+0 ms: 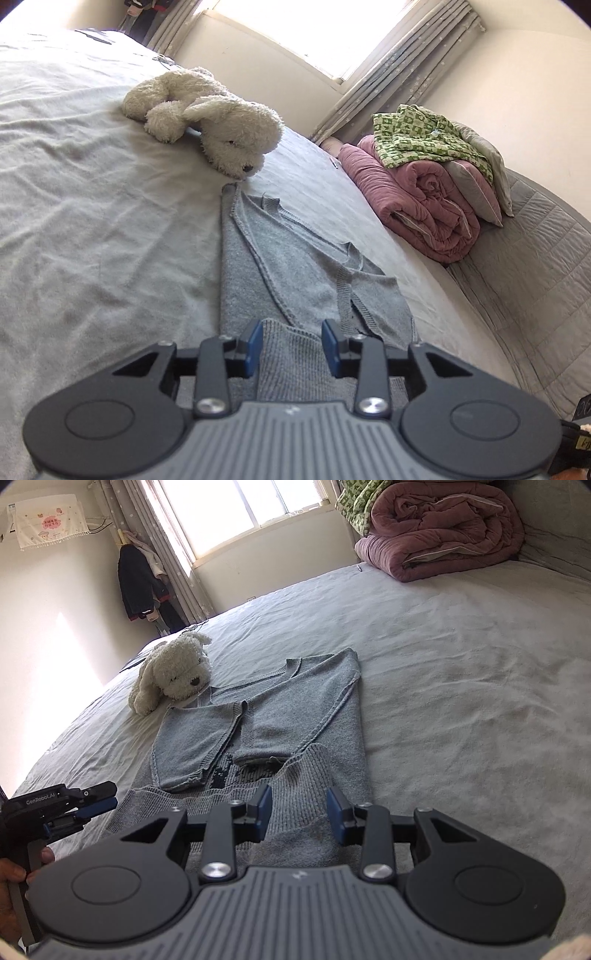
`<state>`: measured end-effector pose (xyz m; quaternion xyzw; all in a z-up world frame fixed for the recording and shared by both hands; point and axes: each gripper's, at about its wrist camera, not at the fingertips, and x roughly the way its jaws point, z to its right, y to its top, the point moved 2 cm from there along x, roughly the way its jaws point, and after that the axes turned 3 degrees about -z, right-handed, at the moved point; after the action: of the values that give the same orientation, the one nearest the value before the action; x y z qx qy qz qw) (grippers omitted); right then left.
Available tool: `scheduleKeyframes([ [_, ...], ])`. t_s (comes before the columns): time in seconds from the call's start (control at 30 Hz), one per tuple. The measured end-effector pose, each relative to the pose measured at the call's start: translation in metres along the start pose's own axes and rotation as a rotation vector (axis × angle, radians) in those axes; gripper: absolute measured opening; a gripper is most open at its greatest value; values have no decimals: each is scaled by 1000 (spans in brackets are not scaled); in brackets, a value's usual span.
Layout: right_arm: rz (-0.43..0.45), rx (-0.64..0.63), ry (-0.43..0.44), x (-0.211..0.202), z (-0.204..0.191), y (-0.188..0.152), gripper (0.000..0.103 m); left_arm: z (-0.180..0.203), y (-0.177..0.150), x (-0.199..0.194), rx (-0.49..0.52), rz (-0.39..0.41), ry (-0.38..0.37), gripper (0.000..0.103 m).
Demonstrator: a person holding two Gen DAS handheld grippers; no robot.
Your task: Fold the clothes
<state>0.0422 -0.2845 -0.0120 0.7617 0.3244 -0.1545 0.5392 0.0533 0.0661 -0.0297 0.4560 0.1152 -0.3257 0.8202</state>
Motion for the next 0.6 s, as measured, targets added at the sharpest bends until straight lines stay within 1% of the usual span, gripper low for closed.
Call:
scheduleKeyframes([
  [0.17, 1, -16, 7, 0, -6, -2, 37, 9, -10, -4, 63, -15, -22, 34],
  [0.33, -12, -43, 8, 2, -12, -6, 37, 11, -23, 1, 125, -55, -10, 34],
  [0.5, -29, -49, -2, 6, -10, -7, 37, 4, -24, 1, 121, -66, -3, 32],
  [0.6, -58, -44, -45, 11, -5, -9, 37, 3, -23, 0, 114, -67, 6, 32],
])
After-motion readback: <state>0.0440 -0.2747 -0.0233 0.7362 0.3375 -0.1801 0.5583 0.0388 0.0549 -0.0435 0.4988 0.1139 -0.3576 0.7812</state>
